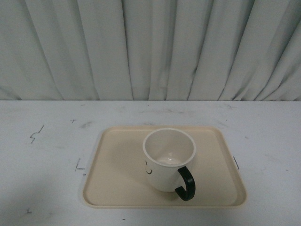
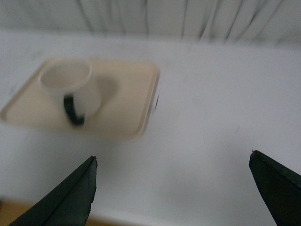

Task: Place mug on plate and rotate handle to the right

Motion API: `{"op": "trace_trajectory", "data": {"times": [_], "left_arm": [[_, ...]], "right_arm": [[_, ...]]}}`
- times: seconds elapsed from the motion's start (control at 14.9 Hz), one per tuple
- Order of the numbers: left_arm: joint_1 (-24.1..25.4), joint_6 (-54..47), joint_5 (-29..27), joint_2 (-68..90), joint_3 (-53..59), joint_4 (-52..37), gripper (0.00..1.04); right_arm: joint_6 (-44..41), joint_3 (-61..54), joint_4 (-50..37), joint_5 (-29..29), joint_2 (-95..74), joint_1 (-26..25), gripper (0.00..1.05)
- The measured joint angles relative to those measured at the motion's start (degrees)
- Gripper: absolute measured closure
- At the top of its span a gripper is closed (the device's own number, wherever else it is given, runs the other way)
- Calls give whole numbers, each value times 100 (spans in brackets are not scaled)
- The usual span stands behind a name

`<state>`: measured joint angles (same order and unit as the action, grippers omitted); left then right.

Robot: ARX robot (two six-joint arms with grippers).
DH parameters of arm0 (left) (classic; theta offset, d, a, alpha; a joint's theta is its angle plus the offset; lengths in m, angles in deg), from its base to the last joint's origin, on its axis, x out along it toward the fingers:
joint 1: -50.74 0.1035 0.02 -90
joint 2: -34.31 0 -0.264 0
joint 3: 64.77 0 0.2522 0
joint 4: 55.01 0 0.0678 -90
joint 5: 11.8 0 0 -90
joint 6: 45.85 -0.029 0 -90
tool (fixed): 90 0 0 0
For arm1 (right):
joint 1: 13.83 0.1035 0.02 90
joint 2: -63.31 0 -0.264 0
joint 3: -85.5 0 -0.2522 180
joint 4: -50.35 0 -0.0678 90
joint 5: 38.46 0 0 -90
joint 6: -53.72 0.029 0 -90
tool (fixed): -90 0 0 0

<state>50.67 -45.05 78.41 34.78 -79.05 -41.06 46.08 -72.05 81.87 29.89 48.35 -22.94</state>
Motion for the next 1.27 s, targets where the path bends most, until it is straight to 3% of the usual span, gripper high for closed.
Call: {"op": "trace_trajectory", "data": {"times": [0.07,0.13,0.27,0.47,0.54,0.67,0.74,0.8,1.01,1.07,1.27], "left_arm": [[2,-2,-7,0,0,-2,67],[-2,-2,-17,0,2,4,53],[0,-2,-22,0,2,2,35],[2,-7,-20,0,2,2,5],[2,-4,-22,0,2,2,7],[2,-4,-22,0,2,2,7],[2,-4,-22,0,2,0,7],[2,-4,-20,0,2,2,7],[2,-4,-22,0,2,2,7],[2,-4,-22,0,2,0,7],[2,-4,-20,0,2,2,7]], "right_arm": [[-225,271,254,-546,-693,-140,6],[-522,476,251,-1384,-1473,175,6],[-719,876,-376,-1226,-2590,555,6],[-520,1917,-1139,-262,-4651,1255,6],[-304,2535,-1158,50,-5543,1582,6],[1001,5031,-634,804,-8435,2603,6],[1405,5698,-584,1220,-9396,2771,7],[1753,6011,-546,1266,-9965,3025,11],[2168,6334,-201,1285,-10323,3167,51],[2227,6380,-140,1292,-10360,3163,58],[2282,6446,-37,1290,-10386,3163,65]]}}
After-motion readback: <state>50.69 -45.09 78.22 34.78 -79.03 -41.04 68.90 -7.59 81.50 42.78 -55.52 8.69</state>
